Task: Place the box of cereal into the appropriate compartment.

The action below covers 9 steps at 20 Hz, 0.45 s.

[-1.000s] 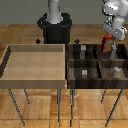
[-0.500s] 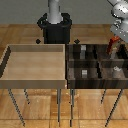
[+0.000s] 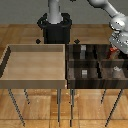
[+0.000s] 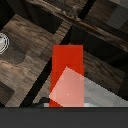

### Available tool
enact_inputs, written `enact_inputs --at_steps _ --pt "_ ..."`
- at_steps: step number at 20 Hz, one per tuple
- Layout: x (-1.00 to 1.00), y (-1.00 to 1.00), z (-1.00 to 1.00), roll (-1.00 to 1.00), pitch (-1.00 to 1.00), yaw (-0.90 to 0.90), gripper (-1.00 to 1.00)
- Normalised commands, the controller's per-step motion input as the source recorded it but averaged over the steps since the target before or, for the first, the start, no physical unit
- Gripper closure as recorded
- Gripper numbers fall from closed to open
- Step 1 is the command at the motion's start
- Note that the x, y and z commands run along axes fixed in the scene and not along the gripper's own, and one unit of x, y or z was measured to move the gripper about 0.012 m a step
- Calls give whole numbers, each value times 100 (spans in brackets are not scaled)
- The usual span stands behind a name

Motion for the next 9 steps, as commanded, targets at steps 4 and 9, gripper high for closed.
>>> enact_inputs --at_steps 4,9 --pt "0 0 0 0 0 0 -100" --pt "0 0 0 0 0 0 -100"
